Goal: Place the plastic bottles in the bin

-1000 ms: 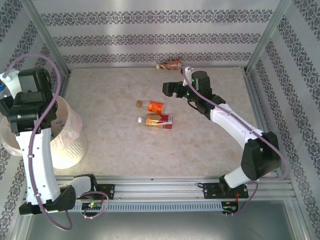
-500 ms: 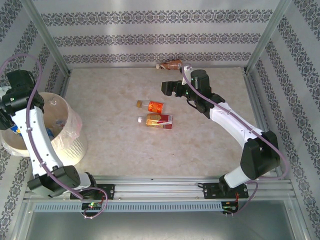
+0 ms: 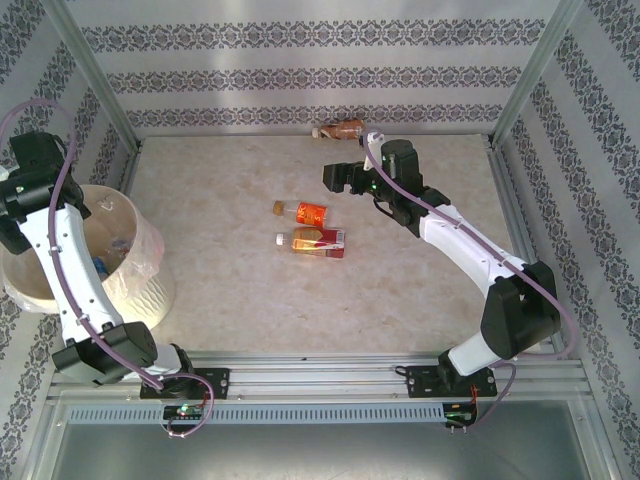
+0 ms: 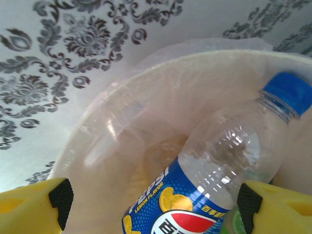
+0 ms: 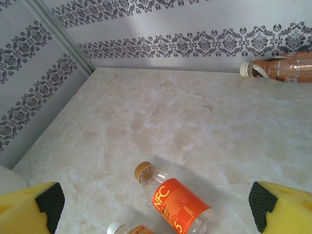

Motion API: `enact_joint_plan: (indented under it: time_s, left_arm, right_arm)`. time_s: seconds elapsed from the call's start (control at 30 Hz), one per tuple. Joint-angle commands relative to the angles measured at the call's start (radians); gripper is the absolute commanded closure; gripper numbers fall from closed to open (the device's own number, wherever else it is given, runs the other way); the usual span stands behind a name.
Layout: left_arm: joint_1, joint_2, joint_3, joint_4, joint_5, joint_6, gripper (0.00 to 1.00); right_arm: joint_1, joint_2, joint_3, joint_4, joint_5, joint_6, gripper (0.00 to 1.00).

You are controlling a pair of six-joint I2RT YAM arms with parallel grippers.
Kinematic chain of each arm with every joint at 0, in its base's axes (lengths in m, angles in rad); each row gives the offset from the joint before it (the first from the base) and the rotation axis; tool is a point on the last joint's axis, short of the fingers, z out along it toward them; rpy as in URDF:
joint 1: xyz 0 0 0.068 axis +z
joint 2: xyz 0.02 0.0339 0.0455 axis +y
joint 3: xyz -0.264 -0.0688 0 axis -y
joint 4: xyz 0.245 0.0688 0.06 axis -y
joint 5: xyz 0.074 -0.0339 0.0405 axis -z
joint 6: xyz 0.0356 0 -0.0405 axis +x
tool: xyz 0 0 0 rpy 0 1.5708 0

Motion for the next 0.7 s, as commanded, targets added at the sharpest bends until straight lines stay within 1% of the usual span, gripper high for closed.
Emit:
enact_joint_plan:
  time_s: [0.0, 0.37, 0.53, 0.67]
  left_arm:
    - [-0.007, -0.030, 0.009, 0.018, 0.088, -0.020, 0.09]
    - [-0.048, -0.083, -0.008, 0.103, 0.254, -0.047, 0.03]
    - [-0.106, -0.114, 0.002, 0.140, 0.294, -0.076, 0.01]
    - [-0.180, -0.124, 0.013, 0.160, 0.331, -0.105, 0.00]
  right_arm:
    - [0.016, 0.009, 0.022, 0.001, 0.005, -0.010, 0.02]
    - [0.019, 0.012, 0.014, -0.001, 0.016, -0.015, 0.02]
    - [0.019, 0.011, 0.005, -0.010, 0.025, -0.022, 0.02]
    - [0.021, 0.009, -0.001, -0.025, 0.025, -0.044, 0.02]
